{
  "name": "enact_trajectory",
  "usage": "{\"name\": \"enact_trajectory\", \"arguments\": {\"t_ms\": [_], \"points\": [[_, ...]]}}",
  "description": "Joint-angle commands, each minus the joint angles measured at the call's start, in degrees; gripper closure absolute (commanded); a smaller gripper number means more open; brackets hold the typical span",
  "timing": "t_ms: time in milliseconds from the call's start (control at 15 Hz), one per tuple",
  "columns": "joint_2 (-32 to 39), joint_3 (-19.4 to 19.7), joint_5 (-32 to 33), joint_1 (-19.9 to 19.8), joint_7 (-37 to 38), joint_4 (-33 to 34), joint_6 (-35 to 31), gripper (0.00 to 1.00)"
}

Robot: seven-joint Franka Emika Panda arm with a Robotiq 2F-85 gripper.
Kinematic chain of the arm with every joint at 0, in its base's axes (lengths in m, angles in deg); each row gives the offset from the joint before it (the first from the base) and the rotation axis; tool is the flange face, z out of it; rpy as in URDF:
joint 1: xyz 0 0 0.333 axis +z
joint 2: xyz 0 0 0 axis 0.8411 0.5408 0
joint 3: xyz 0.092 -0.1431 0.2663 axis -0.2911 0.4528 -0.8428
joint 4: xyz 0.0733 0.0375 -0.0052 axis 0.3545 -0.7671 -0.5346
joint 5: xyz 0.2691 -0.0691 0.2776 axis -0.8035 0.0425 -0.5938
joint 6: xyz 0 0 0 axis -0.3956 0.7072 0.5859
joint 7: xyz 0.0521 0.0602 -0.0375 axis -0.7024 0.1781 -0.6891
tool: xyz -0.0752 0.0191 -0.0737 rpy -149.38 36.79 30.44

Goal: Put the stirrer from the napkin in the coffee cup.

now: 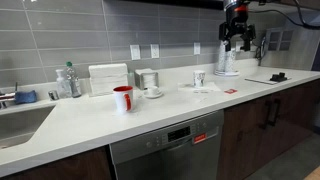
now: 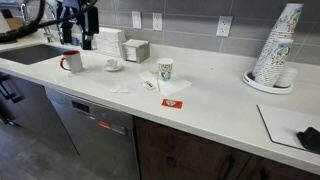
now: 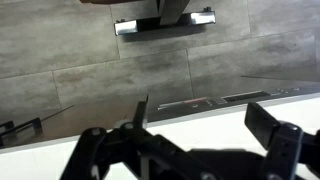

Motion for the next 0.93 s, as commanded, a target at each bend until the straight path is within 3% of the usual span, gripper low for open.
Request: {"name": "enact_trajectory", "arguments": {"t_ms": [0, 667, 867], "points": [[0.1, -0.5, -0.1, -0.5, -0.1, 0.1, 0.1, 0.0], [0.1, -0.5, -0.1, -0.5, -0.1, 0.1, 0.1, 0.0], [1.3, -1.8, 3.0, 0.5, -3.1, 0.5, -1.7, 0.0]]}}
